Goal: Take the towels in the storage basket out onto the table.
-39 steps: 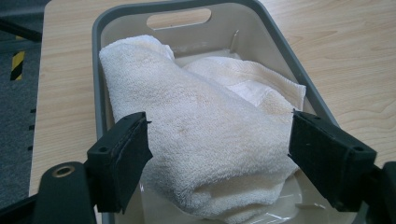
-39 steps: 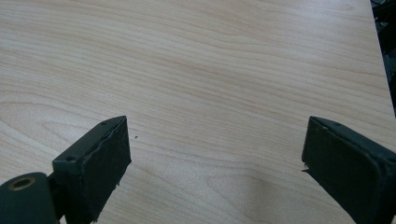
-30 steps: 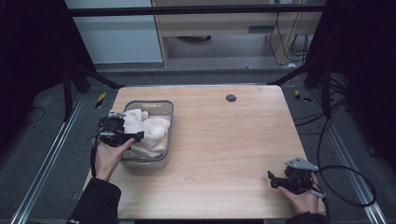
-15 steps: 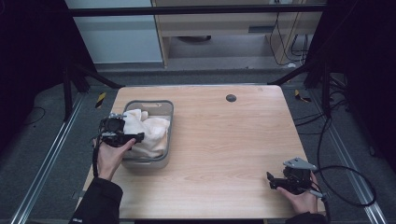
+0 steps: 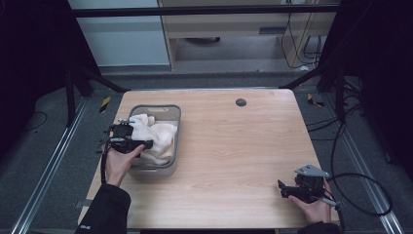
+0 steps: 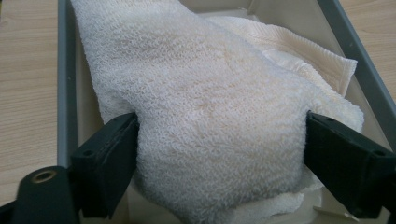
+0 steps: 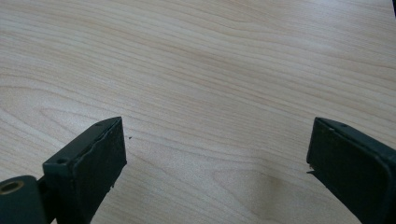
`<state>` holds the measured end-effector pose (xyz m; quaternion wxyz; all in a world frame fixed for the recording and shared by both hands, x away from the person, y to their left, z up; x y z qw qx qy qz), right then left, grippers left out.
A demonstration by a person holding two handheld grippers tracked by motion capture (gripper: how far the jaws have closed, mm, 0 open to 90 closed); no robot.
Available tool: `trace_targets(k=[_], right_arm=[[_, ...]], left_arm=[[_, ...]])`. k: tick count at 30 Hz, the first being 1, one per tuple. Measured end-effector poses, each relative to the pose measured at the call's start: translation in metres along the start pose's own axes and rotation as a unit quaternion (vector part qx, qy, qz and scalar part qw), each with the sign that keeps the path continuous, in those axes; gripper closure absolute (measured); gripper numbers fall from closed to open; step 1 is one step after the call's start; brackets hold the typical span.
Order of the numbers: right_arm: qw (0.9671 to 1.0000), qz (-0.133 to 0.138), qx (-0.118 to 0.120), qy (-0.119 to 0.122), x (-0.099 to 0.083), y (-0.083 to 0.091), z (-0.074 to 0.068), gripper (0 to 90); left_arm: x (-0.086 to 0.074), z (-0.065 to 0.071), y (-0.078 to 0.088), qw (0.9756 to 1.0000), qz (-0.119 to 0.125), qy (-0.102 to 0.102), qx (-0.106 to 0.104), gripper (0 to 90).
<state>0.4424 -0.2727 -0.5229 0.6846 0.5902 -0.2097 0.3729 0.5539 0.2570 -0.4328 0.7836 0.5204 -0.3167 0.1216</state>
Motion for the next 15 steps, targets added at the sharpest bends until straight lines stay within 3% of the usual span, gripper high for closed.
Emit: trace_targets(k=[5,11,15], right_arm=[[1.0,0.0,0.0,0.001,0.0,-0.0001,0.0,4.9],[1.0,-0.001,0.002,0.001,-0.0002,-0.0001,-0.001,5.3],[1.0,-0.001,0.003,0.001,-0.0003,-0.0001,-0.001,5.5]], left_arm=[[-0.0015,-0.0007,-0.0024,1.0,-0.004,-0.007,0.005,20.6],[-0.0049,-0.0065,-0.0044,1.0,-0.003,-0.001,0.006,41.9],[-0.0054,-0.0073,-0.0035,0.9999,-0.006,-0.008,0.004,50.1]])
Point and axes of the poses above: each handheld gripper's, and its own axes: y roughly backward along the jaws, x roughly out of its top, z roughly to its right, the point moved 4 cm from there along -y, roughly forward along the jaws, and after that the axes turned 12 degrees about -x, right-handed, at the moved point
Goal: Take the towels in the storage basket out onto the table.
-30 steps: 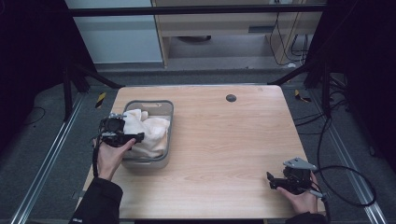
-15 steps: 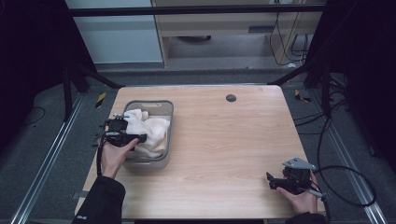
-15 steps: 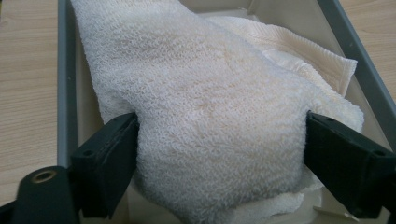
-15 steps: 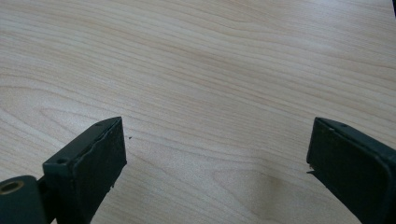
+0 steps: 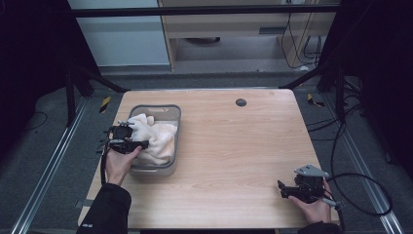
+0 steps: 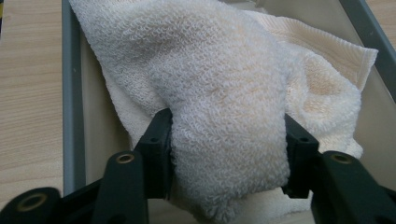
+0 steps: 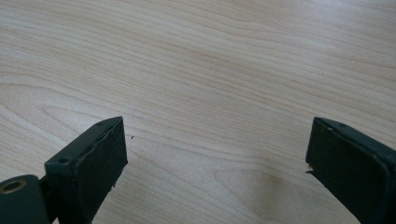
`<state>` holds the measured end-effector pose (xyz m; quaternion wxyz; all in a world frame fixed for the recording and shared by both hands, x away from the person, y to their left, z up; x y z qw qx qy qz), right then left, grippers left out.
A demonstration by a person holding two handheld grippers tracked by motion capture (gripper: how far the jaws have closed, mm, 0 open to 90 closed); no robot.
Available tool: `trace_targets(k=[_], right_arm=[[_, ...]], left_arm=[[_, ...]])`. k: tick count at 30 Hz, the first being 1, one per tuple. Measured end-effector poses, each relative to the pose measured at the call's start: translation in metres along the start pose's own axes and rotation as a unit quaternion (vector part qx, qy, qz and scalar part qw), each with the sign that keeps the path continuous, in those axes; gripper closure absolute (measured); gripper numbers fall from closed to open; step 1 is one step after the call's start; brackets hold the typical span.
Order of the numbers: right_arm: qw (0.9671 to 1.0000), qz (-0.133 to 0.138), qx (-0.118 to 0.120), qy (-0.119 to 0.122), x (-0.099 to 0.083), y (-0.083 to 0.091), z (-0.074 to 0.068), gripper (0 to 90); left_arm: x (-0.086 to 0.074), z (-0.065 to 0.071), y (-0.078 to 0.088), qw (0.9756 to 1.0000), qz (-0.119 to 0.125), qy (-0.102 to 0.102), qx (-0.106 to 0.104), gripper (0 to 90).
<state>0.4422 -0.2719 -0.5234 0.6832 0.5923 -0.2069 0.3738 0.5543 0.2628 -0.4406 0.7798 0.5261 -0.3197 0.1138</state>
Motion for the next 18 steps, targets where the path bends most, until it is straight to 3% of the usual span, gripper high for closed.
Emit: trace_targets(k=[9,18], right_arm=[[1.0,0.0,0.001,0.0,0.0,0.0,0.0,5.7],[1.0,0.0,0.0,0.001,0.0,0.0,0.0,5.7]], left_arm=[[0.005,0.007,0.014,0.9993,0.024,-0.027,-0.007,56.9],[0.02,0.021,0.047,0.9962,0.061,-0.06,-0.012,57.5]])
Point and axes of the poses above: each handheld gripper's, and its own axes: y roughly backward along the jaws, x roughly out of its top, z roughly to its right, the point moved 4 cm from there along -y, roughly forward along the jaws, and after that the axes turned 12 degrees about -x, right-handed, at the moved point
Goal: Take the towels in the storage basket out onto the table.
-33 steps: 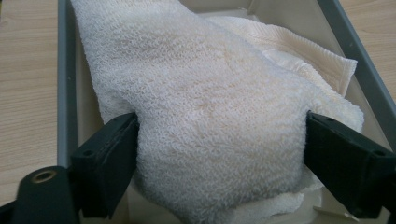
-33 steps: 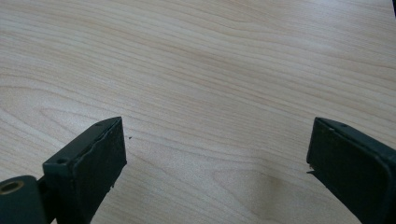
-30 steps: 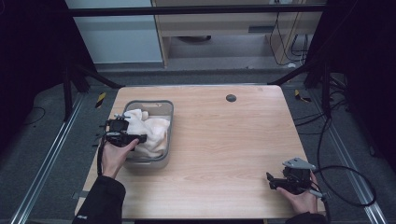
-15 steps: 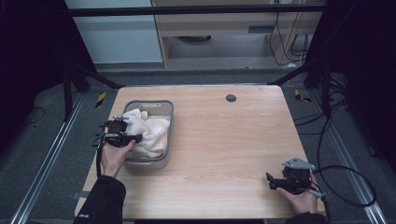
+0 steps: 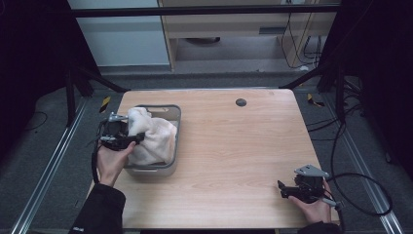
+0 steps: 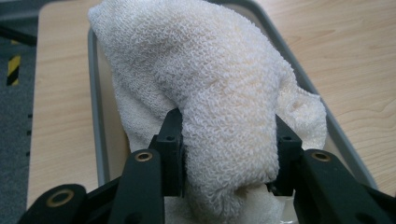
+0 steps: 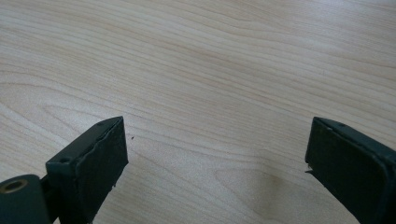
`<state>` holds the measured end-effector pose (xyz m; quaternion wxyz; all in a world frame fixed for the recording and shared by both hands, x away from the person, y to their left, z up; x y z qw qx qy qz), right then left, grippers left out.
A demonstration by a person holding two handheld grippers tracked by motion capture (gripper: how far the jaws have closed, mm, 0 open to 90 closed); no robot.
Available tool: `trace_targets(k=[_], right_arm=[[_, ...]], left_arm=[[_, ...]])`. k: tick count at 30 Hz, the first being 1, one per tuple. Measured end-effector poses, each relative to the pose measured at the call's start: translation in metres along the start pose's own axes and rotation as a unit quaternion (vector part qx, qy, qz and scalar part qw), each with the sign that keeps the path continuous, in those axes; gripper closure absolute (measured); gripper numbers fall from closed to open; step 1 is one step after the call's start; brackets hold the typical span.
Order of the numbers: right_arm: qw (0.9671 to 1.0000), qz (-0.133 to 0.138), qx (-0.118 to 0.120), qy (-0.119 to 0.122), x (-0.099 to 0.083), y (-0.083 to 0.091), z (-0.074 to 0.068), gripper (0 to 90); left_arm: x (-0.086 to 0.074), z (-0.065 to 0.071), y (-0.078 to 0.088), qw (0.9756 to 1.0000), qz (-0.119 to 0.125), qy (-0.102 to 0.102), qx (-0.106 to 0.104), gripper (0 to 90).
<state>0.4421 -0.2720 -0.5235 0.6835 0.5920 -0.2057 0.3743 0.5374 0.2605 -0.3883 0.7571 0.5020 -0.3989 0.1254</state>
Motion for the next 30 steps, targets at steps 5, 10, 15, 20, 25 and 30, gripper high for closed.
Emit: trace_targets(k=[5,10,15,20,25,30], right_arm=[[1.0,0.0,0.0,0.0,0.0,0.0,0.0,5.7],[1.0,0.0,0.001,-0.001,0.0,0.0,0.0,5.7],[1.0,0.001,0.0,0.0,0.0,0.0,0.0,5.8],[1.0,0.0,0.0,0.0,0.0,0.0,0.0,5.8],[1.0,0.001,0.0,0.0,0.0,0.0,0.0,5.8],[1.0,0.001,-0.001,-0.001,0.0,0.0,0.0,5.8]], left_arm=[[0.011,0.004,0.014,0.9997,0.024,-0.009,-0.002,57.7],[0.02,0.009,0.028,0.9989,0.042,-0.019,-0.003,57.7],[0.029,0.011,0.041,0.9979,0.058,-0.026,-0.004,57.8],[0.037,0.015,0.055,0.9969,0.072,-0.031,-0.009,57.9],[0.045,0.023,0.066,0.9959,0.079,-0.04,-0.02,57.9],[0.049,0.031,0.071,0.9948,0.085,-0.051,-0.023,57.9]])
Point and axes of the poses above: each handheld gripper's, and its own axes: y roughly backward along the jaws, x roughly out of its top, z roughly to its right, the point moved 4 cm from there along -y, roughly forward along the jaws, and after that the axes turned 12 degrees about -x, right-handed, at the moved point
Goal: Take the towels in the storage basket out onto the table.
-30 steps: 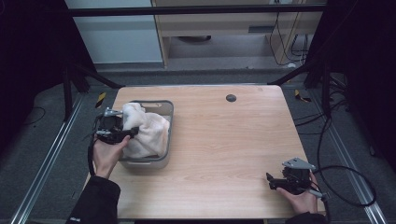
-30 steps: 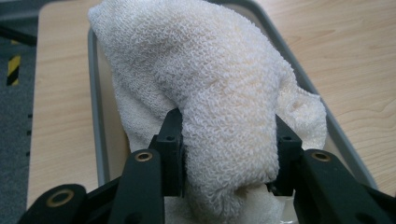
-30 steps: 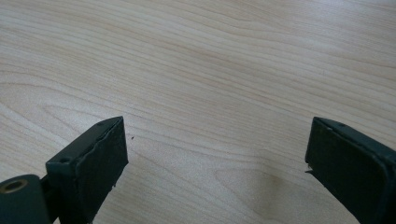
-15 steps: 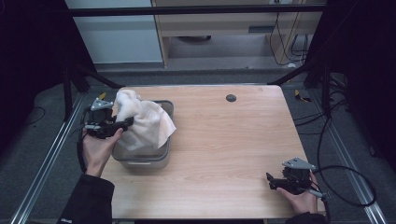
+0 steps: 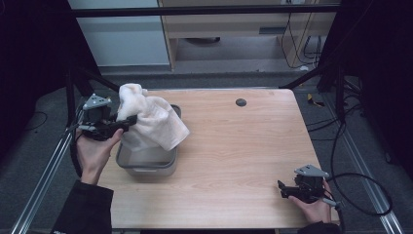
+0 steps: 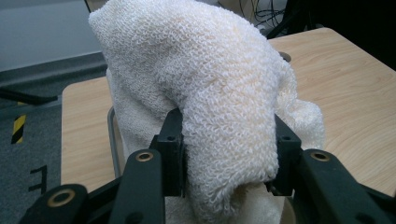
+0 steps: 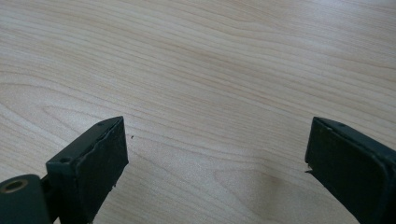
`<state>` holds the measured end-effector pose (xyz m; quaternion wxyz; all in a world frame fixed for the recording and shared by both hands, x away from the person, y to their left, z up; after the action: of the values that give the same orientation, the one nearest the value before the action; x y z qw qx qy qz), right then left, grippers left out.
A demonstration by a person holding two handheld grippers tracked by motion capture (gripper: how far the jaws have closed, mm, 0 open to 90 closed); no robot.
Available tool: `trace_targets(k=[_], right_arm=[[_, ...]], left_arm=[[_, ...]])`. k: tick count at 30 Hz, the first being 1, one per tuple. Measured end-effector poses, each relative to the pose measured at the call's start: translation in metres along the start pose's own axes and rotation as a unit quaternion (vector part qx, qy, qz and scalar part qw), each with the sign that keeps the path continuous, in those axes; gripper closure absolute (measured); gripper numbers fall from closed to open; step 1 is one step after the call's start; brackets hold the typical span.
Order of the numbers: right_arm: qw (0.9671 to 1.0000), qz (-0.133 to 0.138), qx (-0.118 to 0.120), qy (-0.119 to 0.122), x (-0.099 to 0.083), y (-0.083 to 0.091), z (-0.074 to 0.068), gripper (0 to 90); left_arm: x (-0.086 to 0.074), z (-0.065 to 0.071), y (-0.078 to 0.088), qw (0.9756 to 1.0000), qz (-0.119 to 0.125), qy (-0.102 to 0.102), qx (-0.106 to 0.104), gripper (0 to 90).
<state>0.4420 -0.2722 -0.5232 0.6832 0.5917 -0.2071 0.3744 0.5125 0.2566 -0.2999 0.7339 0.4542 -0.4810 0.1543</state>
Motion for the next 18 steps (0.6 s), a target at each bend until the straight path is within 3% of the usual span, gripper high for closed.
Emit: trace_targets(k=[7,18], right_arm=[[1.0,0.0,0.0,0.0,0.0,0.0,0.0,5.8],[1.0,0.005,-0.002,-0.004,0.001,0.001,0.002,5.9]], left_arm=[[0.005,0.009,0.006,0.9999,0.007,-0.008,-0.012,57.8],[0.022,0.042,0.006,0.9983,0.014,-0.039,-0.04,57.8]])
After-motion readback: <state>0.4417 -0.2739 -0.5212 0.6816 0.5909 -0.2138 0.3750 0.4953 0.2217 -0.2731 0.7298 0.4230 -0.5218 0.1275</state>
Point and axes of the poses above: each handheld gripper's, and its own axes: y roughly backward along the jaws, x roughly out of its top, z roughly to its right, the point moved 4 cm from there along -y, roughly forward along the jaws, and after that the axes turned 12 degrees about -x, right-handed, at the moved point
